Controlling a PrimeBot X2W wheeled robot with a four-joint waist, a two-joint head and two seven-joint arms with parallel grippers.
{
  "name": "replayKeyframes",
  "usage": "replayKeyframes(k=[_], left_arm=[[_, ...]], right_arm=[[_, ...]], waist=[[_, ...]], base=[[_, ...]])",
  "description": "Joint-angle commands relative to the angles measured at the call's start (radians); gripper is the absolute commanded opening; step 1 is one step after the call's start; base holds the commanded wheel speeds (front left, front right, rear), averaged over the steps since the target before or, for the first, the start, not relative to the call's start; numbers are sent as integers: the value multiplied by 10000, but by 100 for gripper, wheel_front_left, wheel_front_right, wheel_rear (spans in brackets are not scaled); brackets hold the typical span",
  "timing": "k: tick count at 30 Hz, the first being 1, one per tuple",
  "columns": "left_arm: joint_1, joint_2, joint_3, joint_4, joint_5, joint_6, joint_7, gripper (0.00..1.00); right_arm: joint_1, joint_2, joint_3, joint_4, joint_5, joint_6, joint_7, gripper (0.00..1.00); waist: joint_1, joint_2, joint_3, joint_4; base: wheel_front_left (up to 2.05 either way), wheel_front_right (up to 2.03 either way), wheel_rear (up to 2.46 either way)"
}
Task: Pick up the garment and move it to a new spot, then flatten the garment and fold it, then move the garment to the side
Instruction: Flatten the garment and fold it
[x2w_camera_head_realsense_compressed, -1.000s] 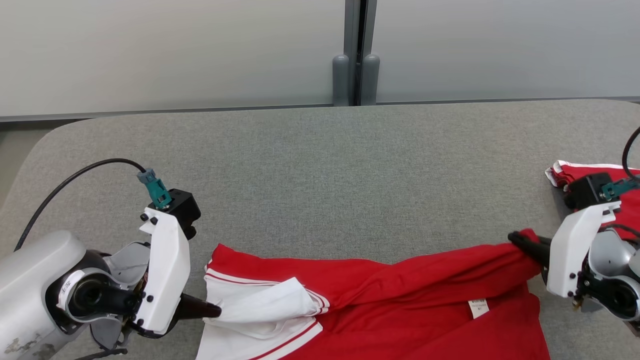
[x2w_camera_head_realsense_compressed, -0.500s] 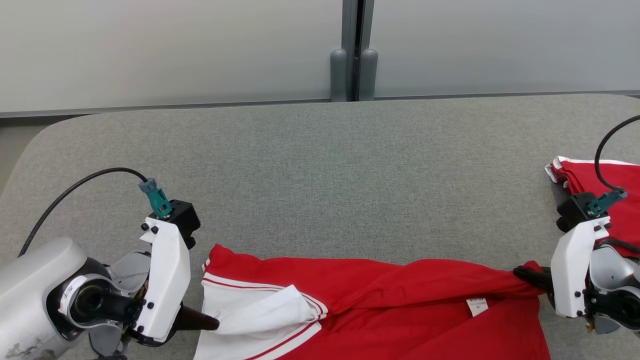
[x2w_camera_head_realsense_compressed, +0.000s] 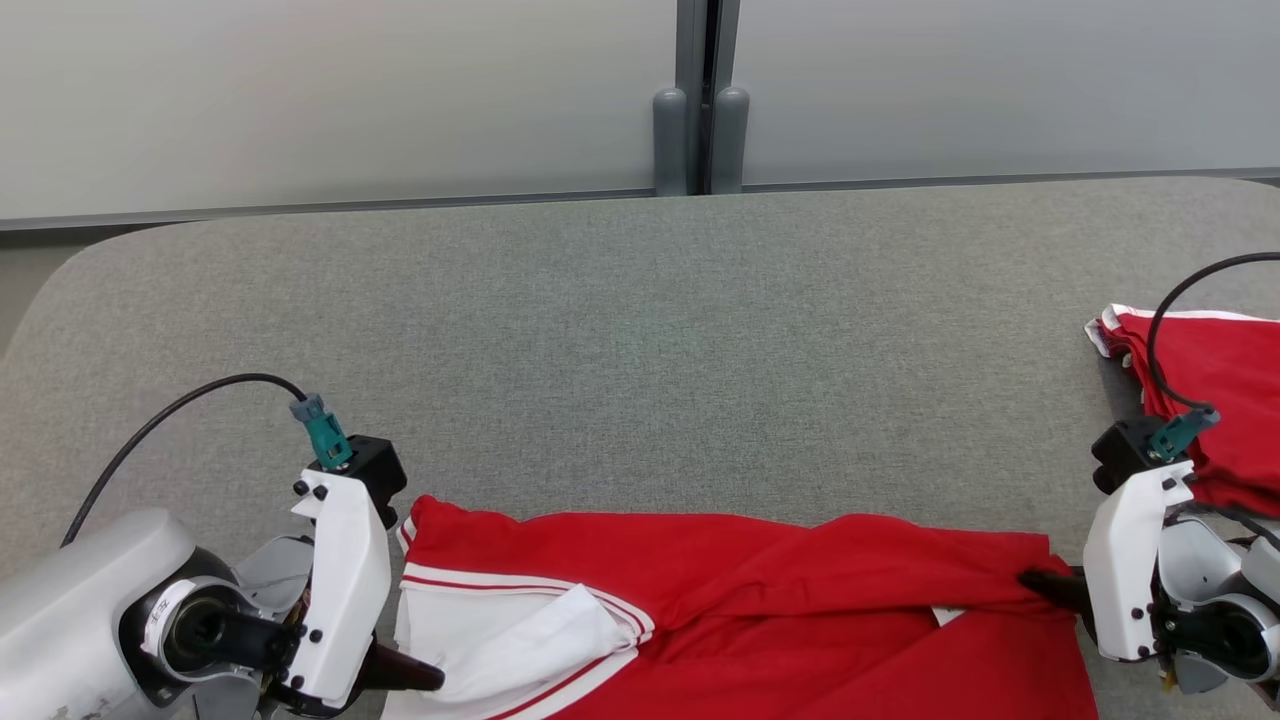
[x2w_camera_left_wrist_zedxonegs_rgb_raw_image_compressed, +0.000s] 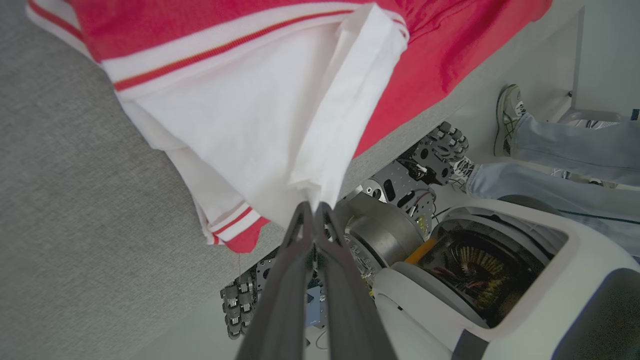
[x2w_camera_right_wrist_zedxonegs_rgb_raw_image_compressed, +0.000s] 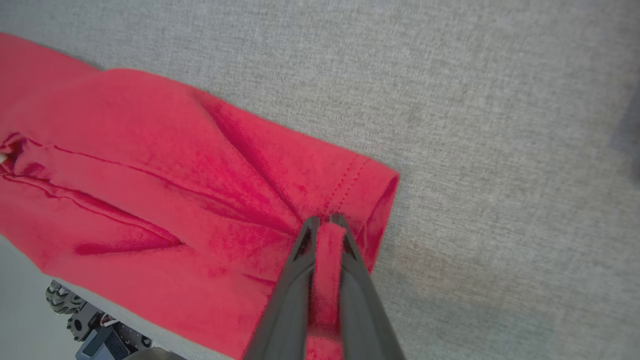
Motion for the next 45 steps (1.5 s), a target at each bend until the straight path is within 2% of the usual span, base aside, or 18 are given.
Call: replayKeyframes(k=[1, 6, 11, 17, 22, 25, 29, 32, 37, 40, 43, 45], left_arm=[[144, -37, -25, 107, 107, -25, -59, 100], [231, -50, -94, 239, 217, -88, -62, 100], [120, -34, 241, 305, 220, -273, -536, 100], [-155, 96, 898, 220, 897, -631, -1991, 100], [160, 229, 1375, 123, 1602, -761, -3665, 100], [511, 242, 1736, 62, 1938, -523, -4983, 100], [1181, 367, 2222, 4, 2657, -24, -7114, 100], [1767, 414, 2515, 33, 3309, 592, -8768, 100], [2882, 154, 3101, -86, 3916, 1656, -11434, 100], [3617, -29, 3467, -263, 4167, 2216, -12251, 100], [4340, -354, 3971, -469, 4747, 2727, -12450, 100], [4817, -803, 4747, -681, 5405, 3017, -12466, 100]], right_arm=[[-88, 23, 66, 108, 1, 2, -105, 100], [-134, 85, 90, 248, 63, 3, -377, 100], [-226, -128, -243, 51, 143, 2, -1266, 100], [-222, -526, -1127, -332, -44, 2, -3520, 100], [206, -503, -1914, -313, -413, 2, -5680, 100], [504, -413, -2437, -105, -694, 2, -6805, 100], [1145, -56, -3301, 107, -1370, 3, -7389, 100], [1814, 472, -4542, 43, -1976, 3, -7435, 100], [3712, 1570, -6525, -575, -3173, 2, -7431, 100], [4714, 2156, -7149, -846, -3718, 3, -7433, 100], [5378, 2443, -7353, -899, -4120, 2, -7393, 100], [5692, 2588, -7402, -864, -4311, 3, -7196, 100]], waist=[[0, 0, -7, -26], [0, 0, -97, -80], [0, 0, -317, -61], [0, 0, -660, 29], [0, 0, -922, 110], [0, 0, -1037, 133], [0, 0, -1129, 133], [0, 0, -1188, 154], [0, 0, -1237, 228], [0, 0, -1222, 241], [0, 0, -1182, 242], [0, 0, -1140, 261]], base=[[0, 0, 0], [0, 0, 0], [0, 0, 0], [0, 0, 0], [0, 0, 0], [0, 0, 0], [0, 0, 0], [0, 0, 0], [0, 0, 0], [0, 0, 0], [0, 0, 0], [0, 0, 0]])
